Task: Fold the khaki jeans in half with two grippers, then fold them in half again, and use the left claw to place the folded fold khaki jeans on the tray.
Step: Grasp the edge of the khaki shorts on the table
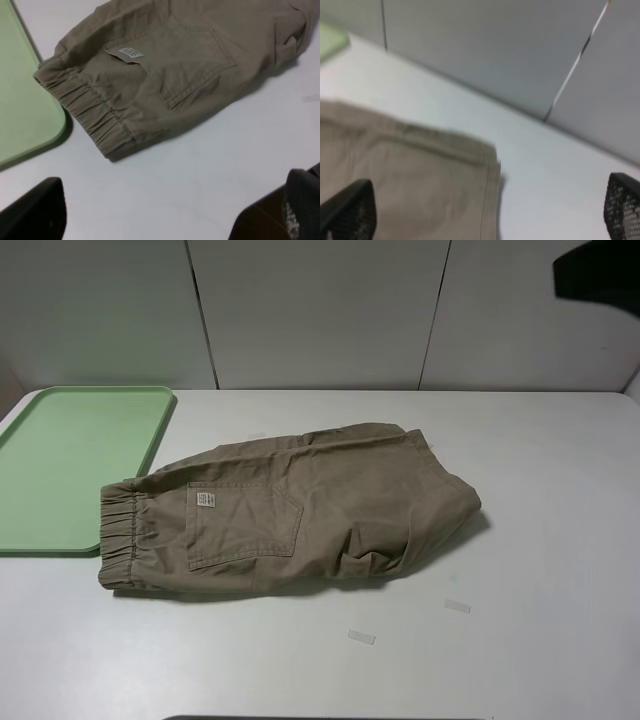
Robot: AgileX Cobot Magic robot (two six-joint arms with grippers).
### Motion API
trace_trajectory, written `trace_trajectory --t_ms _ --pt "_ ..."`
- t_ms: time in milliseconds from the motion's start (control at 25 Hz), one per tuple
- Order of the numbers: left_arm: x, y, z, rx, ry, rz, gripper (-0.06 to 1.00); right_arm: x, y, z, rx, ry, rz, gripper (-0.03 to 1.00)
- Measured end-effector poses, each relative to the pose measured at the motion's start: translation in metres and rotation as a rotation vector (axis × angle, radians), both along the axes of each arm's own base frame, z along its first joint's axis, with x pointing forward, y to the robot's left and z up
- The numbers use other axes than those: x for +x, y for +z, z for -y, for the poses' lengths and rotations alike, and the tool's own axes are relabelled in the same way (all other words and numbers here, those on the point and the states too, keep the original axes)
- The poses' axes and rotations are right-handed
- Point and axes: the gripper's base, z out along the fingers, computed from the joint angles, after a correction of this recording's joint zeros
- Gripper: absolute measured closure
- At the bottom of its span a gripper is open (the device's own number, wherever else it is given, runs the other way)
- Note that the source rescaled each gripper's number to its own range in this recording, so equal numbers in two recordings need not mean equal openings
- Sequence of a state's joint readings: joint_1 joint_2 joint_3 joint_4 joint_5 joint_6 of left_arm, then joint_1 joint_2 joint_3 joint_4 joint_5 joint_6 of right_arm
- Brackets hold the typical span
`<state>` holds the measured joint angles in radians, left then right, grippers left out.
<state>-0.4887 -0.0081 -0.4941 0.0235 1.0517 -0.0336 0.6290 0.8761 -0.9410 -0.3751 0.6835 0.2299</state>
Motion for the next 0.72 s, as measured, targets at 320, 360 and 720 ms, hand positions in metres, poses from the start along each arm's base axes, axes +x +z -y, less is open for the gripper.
trace_trajectory --t_ms 320,360,720 --pt "0.0 0.0 0.0 0.0 0.0 0.0 0.05 0.046 -0.051 -0.033 -0.179 0.013 -0.21 -0.02" --pt "0.0 0.0 0.0 0.0 0.0 0.0 0.05 0.051 -0.056 -0.035 -0.178 0.013 -0.221 -0.02" --pt "0.0 0.0 0.0 0.0 0.0 0.0 0.05 0.102 -0.094 -0.049 -0.112 -0.01 -0.341 -0.02"
